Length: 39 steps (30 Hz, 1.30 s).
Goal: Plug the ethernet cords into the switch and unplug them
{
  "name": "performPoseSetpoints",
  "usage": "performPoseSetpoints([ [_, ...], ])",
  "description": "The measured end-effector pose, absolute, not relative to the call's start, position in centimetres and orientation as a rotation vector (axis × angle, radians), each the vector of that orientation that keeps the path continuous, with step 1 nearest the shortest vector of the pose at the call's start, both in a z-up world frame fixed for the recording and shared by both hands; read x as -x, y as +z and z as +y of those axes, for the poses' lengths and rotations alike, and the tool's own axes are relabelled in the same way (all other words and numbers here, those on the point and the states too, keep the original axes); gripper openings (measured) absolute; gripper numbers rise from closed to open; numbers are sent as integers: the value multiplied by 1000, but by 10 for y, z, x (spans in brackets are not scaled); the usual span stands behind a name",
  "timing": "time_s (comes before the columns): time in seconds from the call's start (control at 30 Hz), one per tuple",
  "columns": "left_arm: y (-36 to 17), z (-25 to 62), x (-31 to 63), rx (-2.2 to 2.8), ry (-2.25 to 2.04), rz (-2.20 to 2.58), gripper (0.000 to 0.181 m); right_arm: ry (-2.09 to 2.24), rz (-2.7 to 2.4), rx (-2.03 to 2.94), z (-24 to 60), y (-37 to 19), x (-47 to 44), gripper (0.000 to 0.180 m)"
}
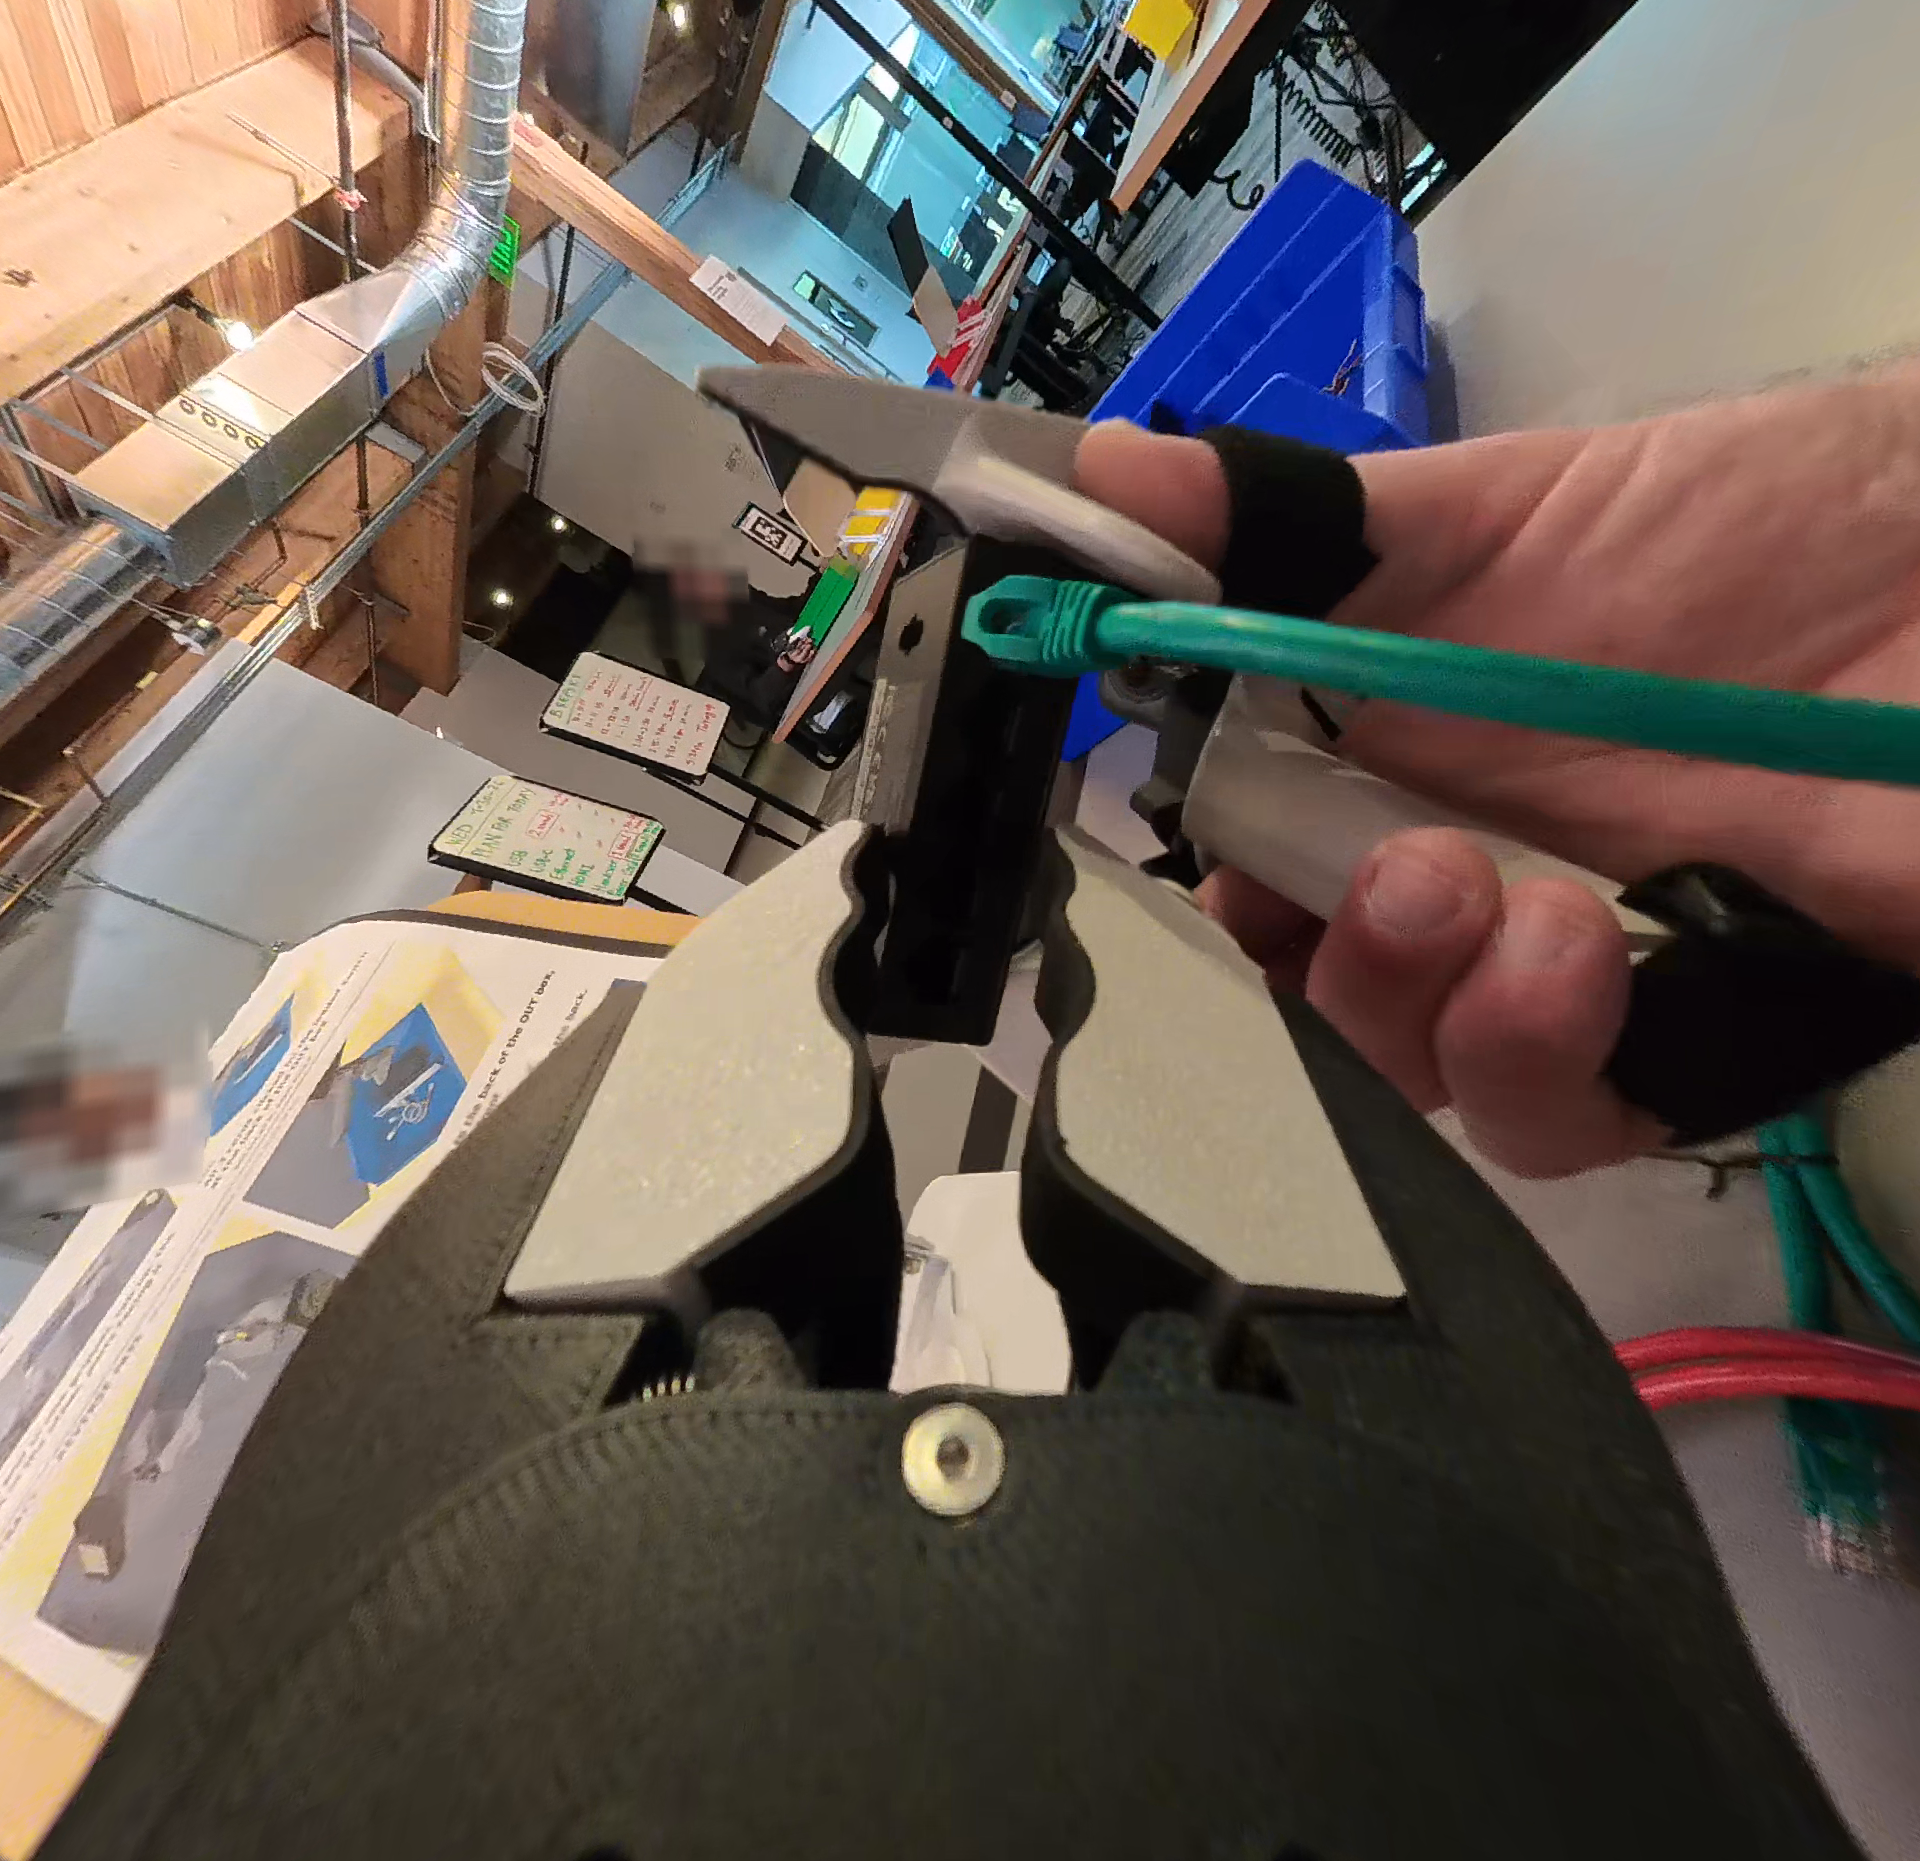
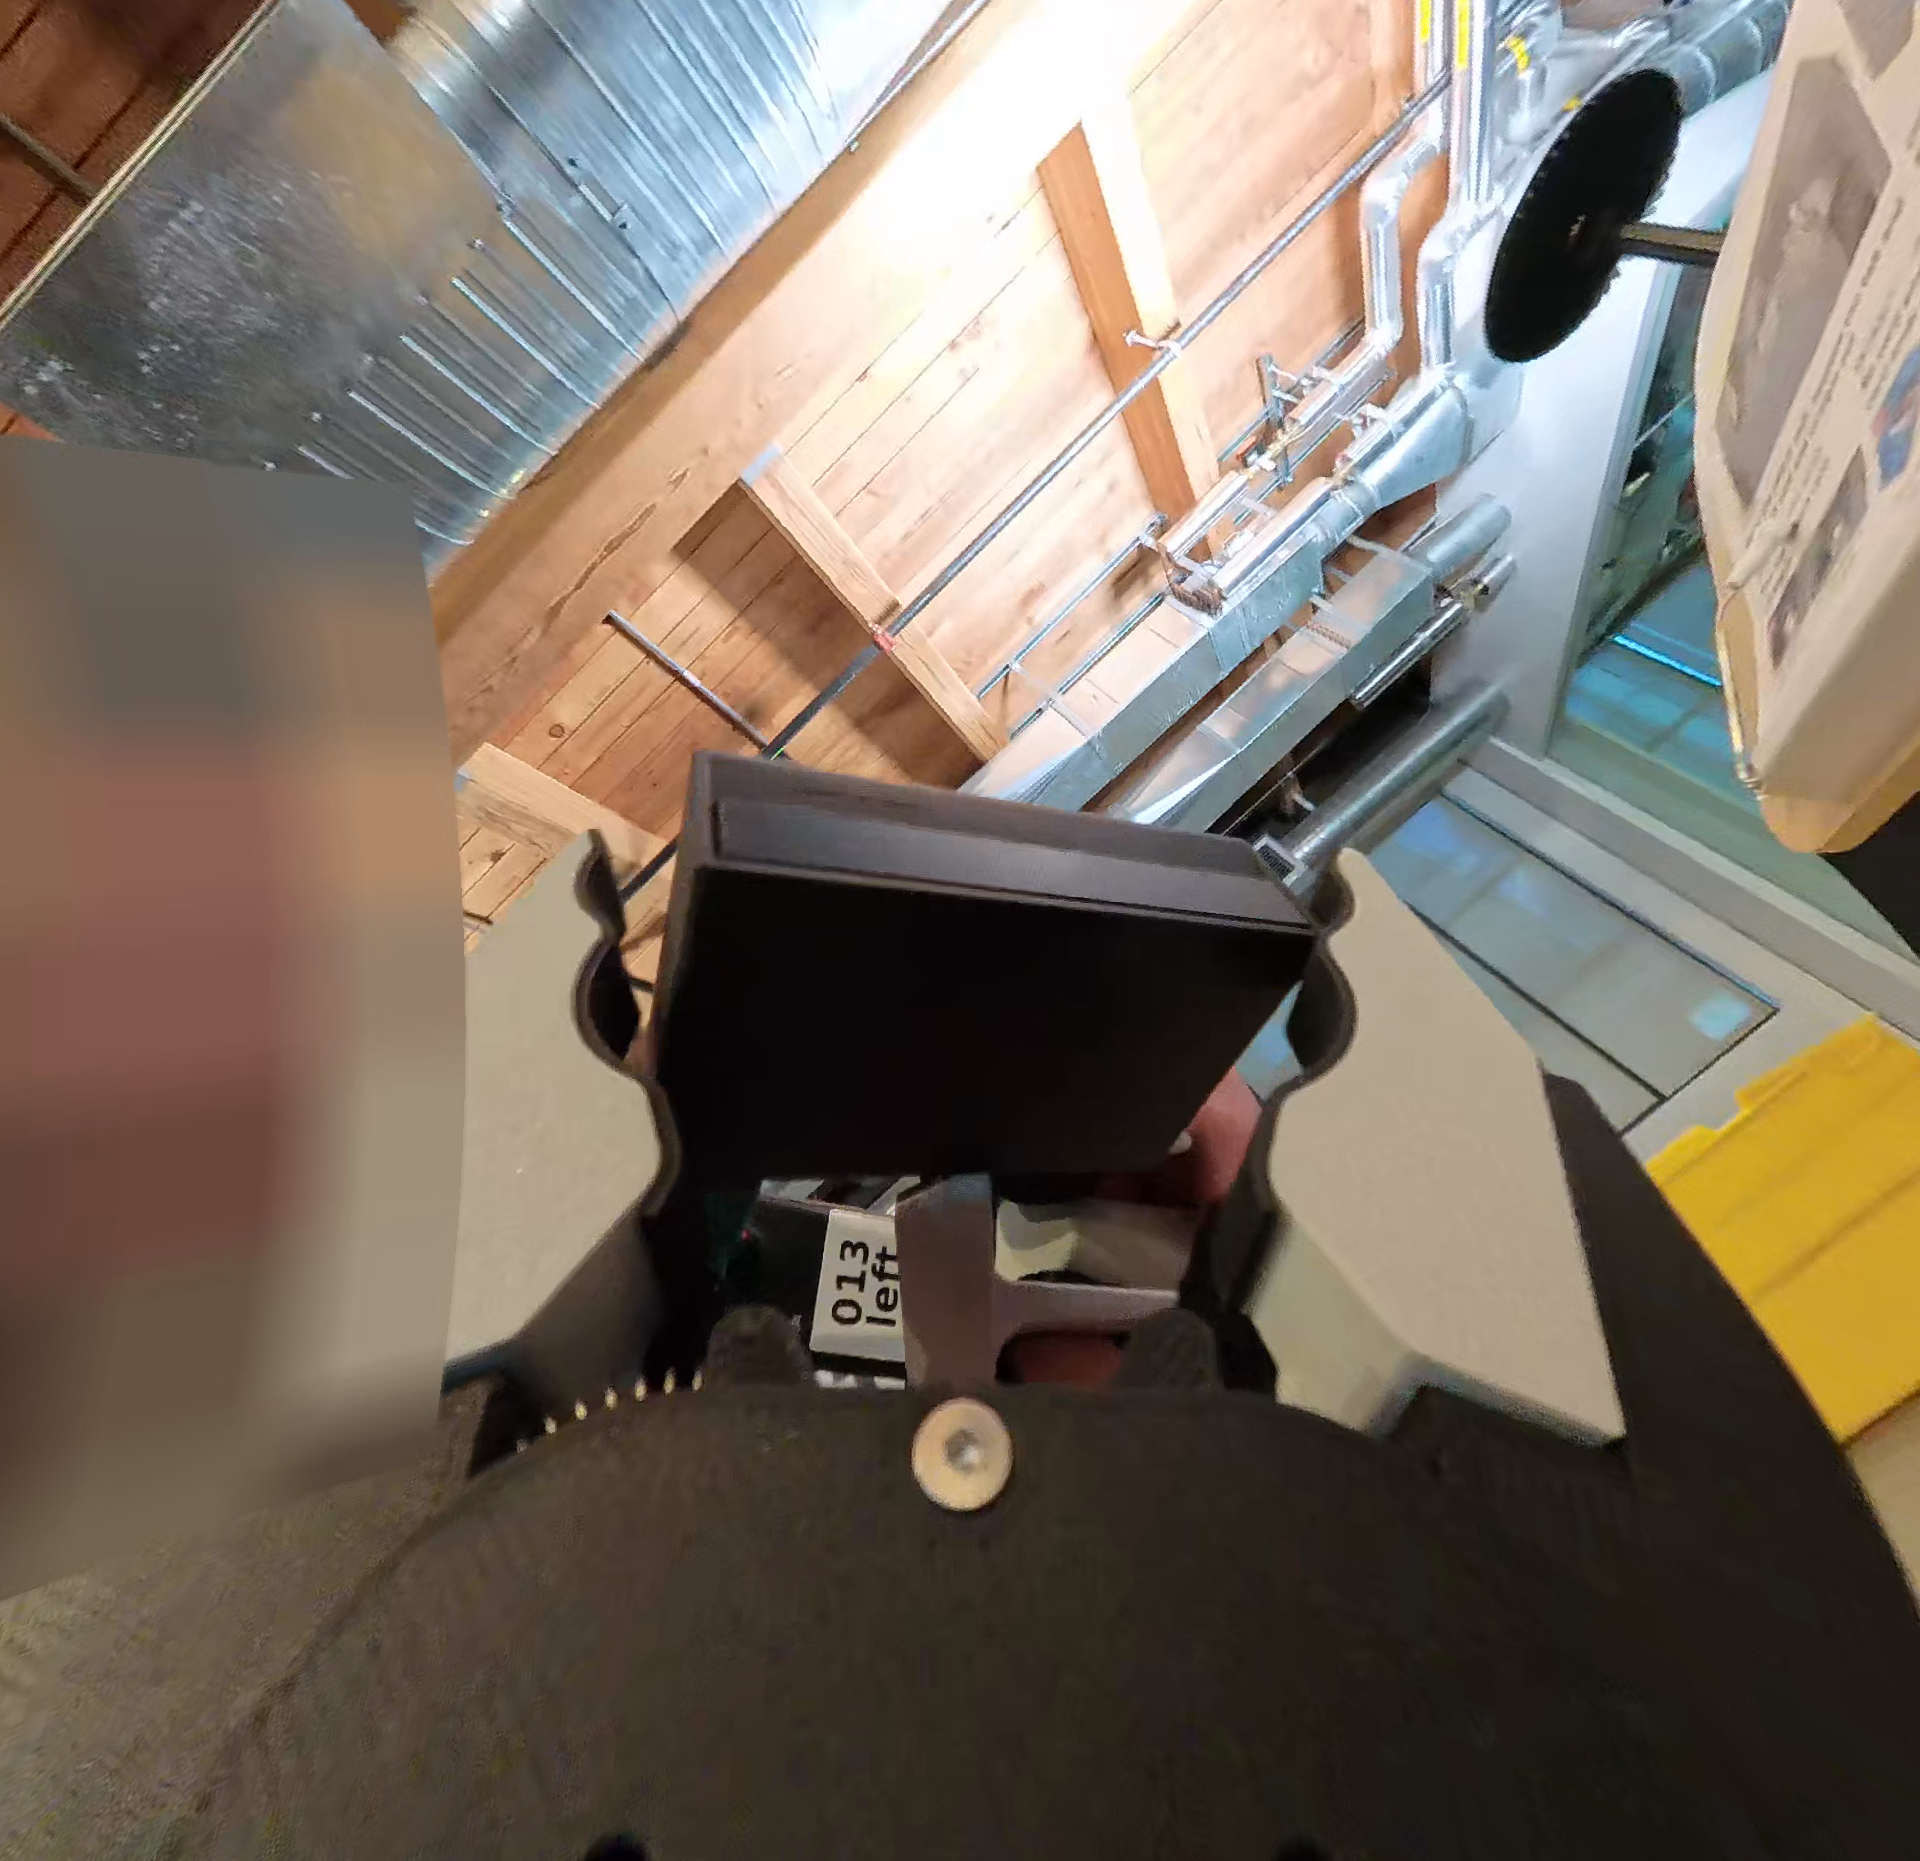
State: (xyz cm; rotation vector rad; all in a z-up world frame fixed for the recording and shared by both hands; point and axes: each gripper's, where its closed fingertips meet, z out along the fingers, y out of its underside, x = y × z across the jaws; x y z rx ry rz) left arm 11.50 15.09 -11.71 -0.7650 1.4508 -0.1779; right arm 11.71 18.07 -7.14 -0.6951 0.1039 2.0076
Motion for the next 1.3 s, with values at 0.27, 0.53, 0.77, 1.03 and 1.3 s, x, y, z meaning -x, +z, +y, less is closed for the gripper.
performPoseSetpoints([
  [0.27, -117, 154, -114, 773, -169, 1459, 26, 1915, 33, 808, 180, -77, -109, 129],
  [0.53, -104, 168, -112, 845, -225, 1438, 26, 1313, -173, 1062, 174, -93, -111, 138],
  [0.77, -83, 193, -108, 992, -310, 1400, 26, 255, -537, 1216, 178, -86, -141, 152],
  [1.03, -56, 199, -127, 1155, -410, 1440, 27, -622, -723, 1005, 196, -59, -132, 154],
  [1.3, -26, 185, -147, 1264, -482, 1535, 26, -687, -596, 863, 215, -19, -130, 157],
])
